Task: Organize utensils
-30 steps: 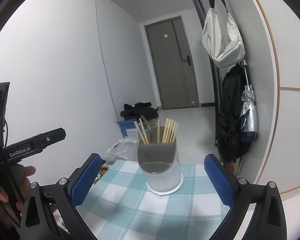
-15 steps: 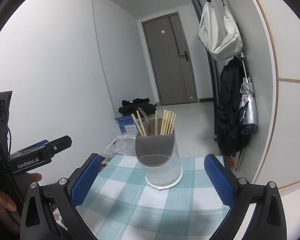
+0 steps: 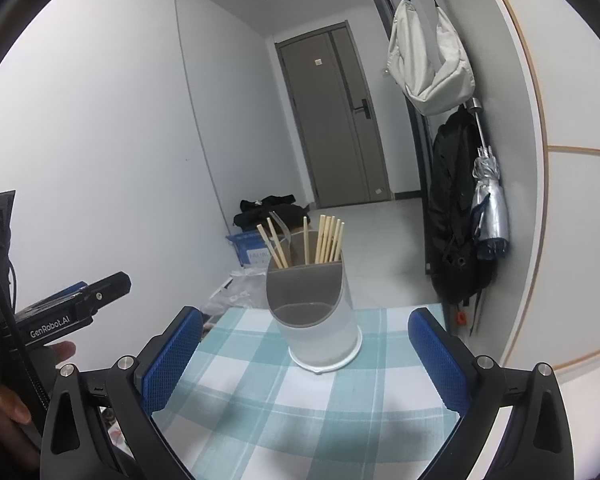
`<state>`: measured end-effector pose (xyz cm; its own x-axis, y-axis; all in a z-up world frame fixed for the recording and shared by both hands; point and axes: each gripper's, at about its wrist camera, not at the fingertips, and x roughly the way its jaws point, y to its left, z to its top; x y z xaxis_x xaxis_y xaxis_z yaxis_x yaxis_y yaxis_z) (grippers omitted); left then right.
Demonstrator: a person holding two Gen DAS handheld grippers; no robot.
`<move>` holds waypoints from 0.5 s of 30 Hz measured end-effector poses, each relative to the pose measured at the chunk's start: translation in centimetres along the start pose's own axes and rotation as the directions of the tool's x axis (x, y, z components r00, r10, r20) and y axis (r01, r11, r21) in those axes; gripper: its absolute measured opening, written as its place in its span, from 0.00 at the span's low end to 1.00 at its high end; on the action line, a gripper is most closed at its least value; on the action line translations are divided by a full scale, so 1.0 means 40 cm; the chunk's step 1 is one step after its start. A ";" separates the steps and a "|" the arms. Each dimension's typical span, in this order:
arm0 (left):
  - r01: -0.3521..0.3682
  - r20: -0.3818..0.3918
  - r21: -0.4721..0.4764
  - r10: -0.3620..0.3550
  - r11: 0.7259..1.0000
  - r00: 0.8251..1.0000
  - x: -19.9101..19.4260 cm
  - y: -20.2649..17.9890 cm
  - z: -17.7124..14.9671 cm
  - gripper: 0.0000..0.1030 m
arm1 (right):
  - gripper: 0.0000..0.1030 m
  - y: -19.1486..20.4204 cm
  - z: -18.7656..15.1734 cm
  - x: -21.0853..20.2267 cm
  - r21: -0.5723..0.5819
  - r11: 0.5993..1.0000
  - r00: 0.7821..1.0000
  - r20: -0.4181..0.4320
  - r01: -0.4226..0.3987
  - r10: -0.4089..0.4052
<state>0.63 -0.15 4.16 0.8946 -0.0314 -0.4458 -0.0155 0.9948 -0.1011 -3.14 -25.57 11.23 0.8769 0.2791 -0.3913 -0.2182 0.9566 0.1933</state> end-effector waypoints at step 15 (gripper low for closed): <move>0.035 -0.023 -0.008 -0.035 0.999 0.999 0.004 -0.007 -0.007 0.99 | 1.00 -0.007 -0.001 -0.008 0.012 1.000 1.000 0.000 0.001 -0.001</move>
<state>0.63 -0.45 3.88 0.8843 -0.0688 -0.4618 0.0125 0.9922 -0.1240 -3.38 -25.92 11.24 0.8771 0.2785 -0.3914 -0.2127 0.9557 0.2035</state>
